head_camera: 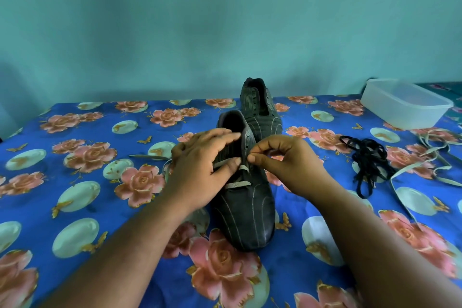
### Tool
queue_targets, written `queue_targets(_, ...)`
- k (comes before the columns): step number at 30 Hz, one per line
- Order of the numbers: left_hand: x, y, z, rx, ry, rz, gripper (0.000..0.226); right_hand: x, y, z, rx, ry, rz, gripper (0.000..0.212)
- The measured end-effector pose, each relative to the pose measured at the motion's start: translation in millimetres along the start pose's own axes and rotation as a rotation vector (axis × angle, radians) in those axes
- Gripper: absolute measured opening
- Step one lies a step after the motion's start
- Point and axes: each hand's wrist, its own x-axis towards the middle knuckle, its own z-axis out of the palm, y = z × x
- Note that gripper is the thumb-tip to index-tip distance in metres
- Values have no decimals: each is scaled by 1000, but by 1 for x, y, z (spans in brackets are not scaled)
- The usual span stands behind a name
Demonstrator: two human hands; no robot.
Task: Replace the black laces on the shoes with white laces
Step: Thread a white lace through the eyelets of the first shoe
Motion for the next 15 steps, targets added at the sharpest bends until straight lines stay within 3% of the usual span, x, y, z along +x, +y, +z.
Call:
queue_targets(3,-2,-10,-9,-12,-159,-23,74,-1,-1,-4,74,-8,80,7)
queue_targets(7,-2,-16,-13,15,-267,-49,76,0,5,-18,231,34,224,10)
queue_targets(15,-3,-15,-16,-101,-330,-44,83,8,39,-58,106,505,427,13)
